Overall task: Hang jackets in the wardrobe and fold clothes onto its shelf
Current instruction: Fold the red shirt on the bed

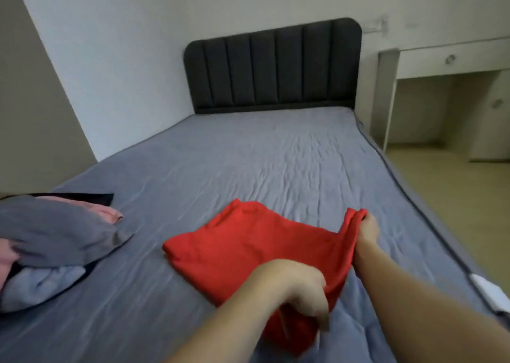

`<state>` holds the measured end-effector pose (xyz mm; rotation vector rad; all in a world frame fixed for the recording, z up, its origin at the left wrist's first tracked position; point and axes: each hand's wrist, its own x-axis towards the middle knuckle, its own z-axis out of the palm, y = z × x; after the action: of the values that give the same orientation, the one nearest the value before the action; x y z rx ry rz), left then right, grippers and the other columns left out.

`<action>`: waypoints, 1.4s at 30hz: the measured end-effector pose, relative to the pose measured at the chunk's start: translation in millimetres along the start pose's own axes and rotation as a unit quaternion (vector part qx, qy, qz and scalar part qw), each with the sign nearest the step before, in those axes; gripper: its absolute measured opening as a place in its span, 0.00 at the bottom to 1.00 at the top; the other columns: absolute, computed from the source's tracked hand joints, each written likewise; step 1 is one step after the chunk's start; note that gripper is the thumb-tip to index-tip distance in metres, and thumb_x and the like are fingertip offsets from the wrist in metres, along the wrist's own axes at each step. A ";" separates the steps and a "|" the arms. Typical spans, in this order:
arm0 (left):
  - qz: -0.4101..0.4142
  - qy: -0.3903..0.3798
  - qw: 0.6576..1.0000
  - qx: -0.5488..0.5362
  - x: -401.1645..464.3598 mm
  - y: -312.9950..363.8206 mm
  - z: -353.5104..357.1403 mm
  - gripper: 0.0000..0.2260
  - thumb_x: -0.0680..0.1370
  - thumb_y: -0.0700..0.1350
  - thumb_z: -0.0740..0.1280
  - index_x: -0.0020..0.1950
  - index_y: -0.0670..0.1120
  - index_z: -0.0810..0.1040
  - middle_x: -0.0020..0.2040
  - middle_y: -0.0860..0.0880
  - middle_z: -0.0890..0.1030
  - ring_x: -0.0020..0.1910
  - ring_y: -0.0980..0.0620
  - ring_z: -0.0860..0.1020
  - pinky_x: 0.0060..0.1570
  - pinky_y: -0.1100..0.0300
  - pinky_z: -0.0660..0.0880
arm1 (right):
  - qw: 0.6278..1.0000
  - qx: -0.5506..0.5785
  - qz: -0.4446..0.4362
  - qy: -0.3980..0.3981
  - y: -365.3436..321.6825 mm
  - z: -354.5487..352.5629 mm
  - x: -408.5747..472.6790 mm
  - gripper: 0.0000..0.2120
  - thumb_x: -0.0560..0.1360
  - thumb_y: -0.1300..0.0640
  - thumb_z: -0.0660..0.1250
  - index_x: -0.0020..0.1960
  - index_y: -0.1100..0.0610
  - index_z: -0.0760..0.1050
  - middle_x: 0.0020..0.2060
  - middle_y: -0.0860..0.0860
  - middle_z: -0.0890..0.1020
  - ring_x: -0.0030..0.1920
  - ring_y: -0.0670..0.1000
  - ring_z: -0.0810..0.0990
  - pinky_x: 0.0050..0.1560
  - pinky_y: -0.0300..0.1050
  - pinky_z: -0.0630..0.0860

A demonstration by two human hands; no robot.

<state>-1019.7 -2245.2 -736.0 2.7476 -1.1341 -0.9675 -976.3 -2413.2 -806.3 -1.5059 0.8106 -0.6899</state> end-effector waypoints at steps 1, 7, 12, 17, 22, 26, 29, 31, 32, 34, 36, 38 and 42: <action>-0.001 -0.027 1.000 -0.012 7.5 8.6 24.4 0.17 0.73 0.51 0.73 0.53 0.40 0.78 0.48 0.44 0.82 0.38 0.46 0.76 0.33 0.60 0.69 | 0.999 -0.022 0.021 0.012 16.8 -12.5 1.0 0.15 0.81 0.60 0.57 0.36 0.61 0.68 0.47 0.69 0.79 0.54 0.67 0.77 0.50 0.54 0.71; -0.019 -0.075 0.970 -0.232 16.1 -1.1 39.8 0.10 0.74 0.43 0.74 0.47 0.42 0.74 0.40 0.44 0.79 0.30 0.49 0.78 0.22 0.57 0.77 | 0.998 -0.057 0.006 -0.021 33.4 -32.5 -1.6 0.13 0.81 0.59 0.58 0.40 0.62 0.73 0.44 0.65 0.80 0.50 0.67 0.79 0.42 0.49 0.71; -0.027 -0.006 0.954 -0.300 -3.5 -78.5 0.4 0.09 0.75 0.45 0.71 0.53 0.43 0.79 0.37 0.46 0.80 0.28 0.50 0.76 0.19 0.65 0.71 | 0.996 -0.038 -0.047 -0.062 -4.2 17.4 8.6 0.15 0.81 0.63 0.54 0.58 0.68 0.77 0.53 0.66 0.80 0.56 0.62 0.78 0.57 0.52 0.72; -0.097 0.099 0.929 -0.343 -4.8 -180.3 -4.5 0.05 0.76 0.46 0.71 0.47 0.45 0.79 0.27 0.51 0.77 0.21 0.55 0.74 0.20 0.67 0.68 | 0.982 -0.123 -0.104 -0.098 -15.7 96.5 15.2 0.15 0.81 0.58 0.55 0.55 0.67 0.76 0.45 0.58 0.77 0.47 0.54 0.74 0.46 0.46 0.69; -0.125 0.187 0.866 -0.447 11.5 -256.7 17.3 0.08 0.79 0.47 0.66 0.44 0.44 0.77 0.27 0.47 0.75 0.21 0.52 0.72 0.20 0.66 0.66 | 0.950 -0.251 -0.154 -0.106 -7.4 173.5 17.4 0.16 0.82 0.54 0.54 0.56 0.65 0.74 0.55 0.63 0.79 0.55 0.61 0.77 0.52 0.49 0.70; -0.158 0.299 0.822 -0.458 29.2 -304.9 34.8 0.12 0.78 0.51 0.66 0.38 0.45 0.75 0.26 0.47 0.75 0.22 0.50 0.72 0.22 0.66 0.64 | 0.913 -0.350 -0.178 -0.109 -3.7 225.0 27.5 0.18 0.82 0.51 0.51 0.59 0.64 0.71 0.60 0.64 0.76 0.60 0.64 0.74 0.58 0.53 0.70; -0.182 0.370 0.800 -0.435 43.5 -325.9 49.7 0.16 0.75 0.53 0.69 0.36 0.42 0.75 0.22 0.48 0.73 0.20 0.50 0.72 0.24 0.62 0.67 | 0.863 -0.446 -0.219 -0.092 16.0 250.7 35.4 0.18 0.82 0.50 0.49 0.58 0.62 0.71 0.60 0.62 0.76 0.61 0.64 0.74 0.59 0.55 0.69; -0.199 0.396 0.792 -0.421 51.6 -334.0 61.5 0.18 0.75 0.54 0.68 0.36 0.39 0.73 0.25 0.46 0.73 0.26 0.45 0.75 0.30 0.54 0.71 | 0.844 -0.478 -0.225 -0.098 34.0 262.2 39.4 0.18 0.83 0.49 0.48 0.57 0.61 0.70 0.60 0.62 0.76 0.60 0.64 0.74 0.58 0.56 0.68; -0.205 0.415 0.787 -0.408 55.1 -336.9 66.1 0.19 0.76 0.54 0.66 0.35 0.39 0.72 0.26 0.45 0.73 0.29 0.43 0.75 0.32 0.52 0.71 | 0.841 -0.483 -0.221 -0.105 41.3 267.3 41.9 0.18 0.82 0.50 0.48 0.57 0.61 0.69 0.60 0.62 0.76 0.60 0.64 0.74 0.58 0.56 0.68; -0.224 0.459 0.775 -0.371 60.6 -339.8 68.5 0.18 0.77 0.50 0.65 0.32 0.40 0.68 0.26 0.46 0.70 0.32 0.41 0.73 0.33 0.52 0.66 | 0.840 -0.483 -0.224 -0.104 50.4 278.0 47.0 0.17 0.82 0.50 0.48 0.56 0.61 0.69 0.60 0.62 0.76 0.61 0.64 0.74 0.60 0.57 0.67; -0.248 0.480 0.771 -0.338 62.5 -338.4 66.5 0.16 0.75 0.47 0.63 0.32 0.40 0.66 0.26 0.46 0.67 0.32 0.40 0.70 0.32 0.53 0.63 | 0.838 -0.473 -0.252 -0.100 57.1 284.3 50.4 0.15 0.82 0.51 0.48 0.51 0.60 0.68 0.58 0.63 0.77 0.58 0.64 0.75 0.55 0.56 0.68; -0.267 0.476 0.777 -0.315 61.5 -336.4 65.0 0.14 0.74 0.46 0.62 0.32 0.41 0.65 0.28 0.46 0.68 0.33 0.40 0.69 0.34 0.54 0.64 | 0.832 -0.459 -0.293 -0.107 64.1 289.4 53.5 0.13 0.82 0.51 0.49 0.46 0.58 0.64 0.53 0.62 0.78 0.54 0.65 0.75 0.49 0.53 0.66; -0.313 0.406 0.826 -0.236 56.3 -330.8 56.9 0.09 0.73 0.48 0.60 0.36 0.45 0.68 0.43 0.42 0.78 0.43 0.39 0.75 0.39 0.56 0.67 | 0.822 -0.444 -0.338 -0.111 75.2 293.5 55.7 0.15 0.82 0.51 0.48 0.44 0.58 0.66 0.41 0.54 0.75 0.47 0.62 0.74 0.44 0.50 0.65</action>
<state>-811.0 -2025.7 -891.2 2.6032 0.1400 0.0366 -713.2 -2290.9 -910.2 -2.7507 0.3833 -0.6383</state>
